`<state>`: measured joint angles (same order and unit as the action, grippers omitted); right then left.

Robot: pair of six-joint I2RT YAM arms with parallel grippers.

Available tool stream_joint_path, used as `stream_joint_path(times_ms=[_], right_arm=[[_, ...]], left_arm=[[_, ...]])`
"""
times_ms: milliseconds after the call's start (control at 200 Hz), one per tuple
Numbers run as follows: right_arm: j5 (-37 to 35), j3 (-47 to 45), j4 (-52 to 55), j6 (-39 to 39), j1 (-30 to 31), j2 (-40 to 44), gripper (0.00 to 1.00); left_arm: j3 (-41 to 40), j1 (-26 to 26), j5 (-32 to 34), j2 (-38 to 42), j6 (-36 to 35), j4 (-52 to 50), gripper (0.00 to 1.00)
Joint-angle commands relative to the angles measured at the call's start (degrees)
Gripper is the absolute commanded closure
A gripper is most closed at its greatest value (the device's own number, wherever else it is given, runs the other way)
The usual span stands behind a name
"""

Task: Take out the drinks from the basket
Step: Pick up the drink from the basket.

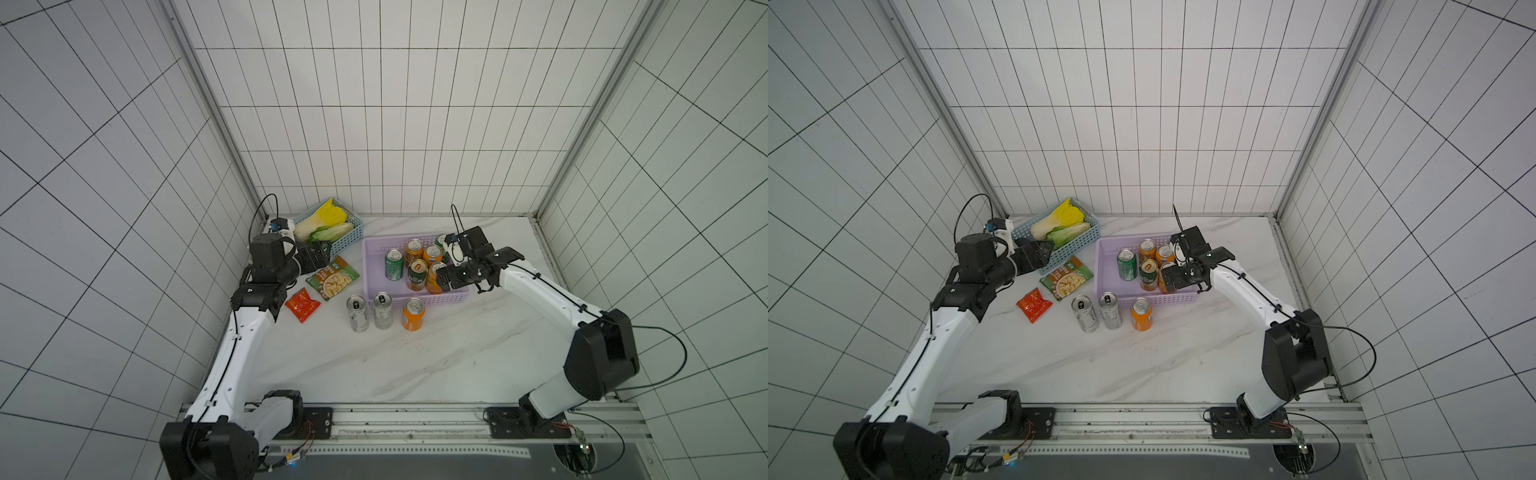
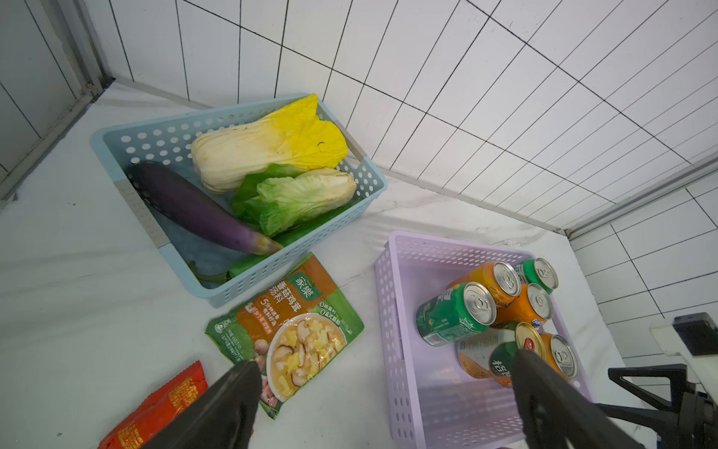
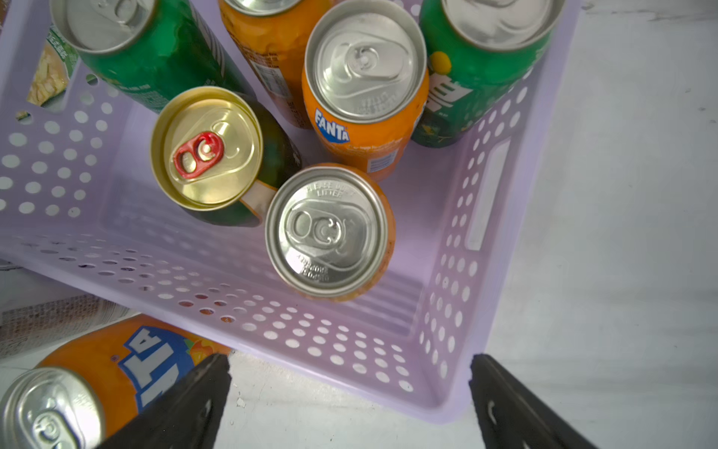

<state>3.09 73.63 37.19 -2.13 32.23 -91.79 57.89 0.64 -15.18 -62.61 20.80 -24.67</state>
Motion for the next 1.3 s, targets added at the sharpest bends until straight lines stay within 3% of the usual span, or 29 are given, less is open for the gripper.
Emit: stream_joint_path(times_ms=[0, 345, 800, 1294], right_arm=[[-1.1, 3.2, 0.8, 2.2, 1.1, -2.8, 0.01], [-0.2, 7.9, 0.2, 4.3, 1.6, -11.4, 0.02], [0.3, 12.1, -0.5, 4.8, 1.6, -17.5, 0.15], [-1.4, 11.5, -0.9, 4.3, 1.6, -13.6, 0.29]], left_arm=[[-0.6, 1.0, 1.0, 0.6, 0.6, 2.3, 0.02], [-0.6, 1.9, 0.9, -0.6, 1.2, 1.2, 0.02], [-0.4, 2.3, 0.2, -1.1, 1.3, 0.9, 0.02], [-0.3, 2.7, -1.0, -1.6, 1.7, 0.9, 0.02]])
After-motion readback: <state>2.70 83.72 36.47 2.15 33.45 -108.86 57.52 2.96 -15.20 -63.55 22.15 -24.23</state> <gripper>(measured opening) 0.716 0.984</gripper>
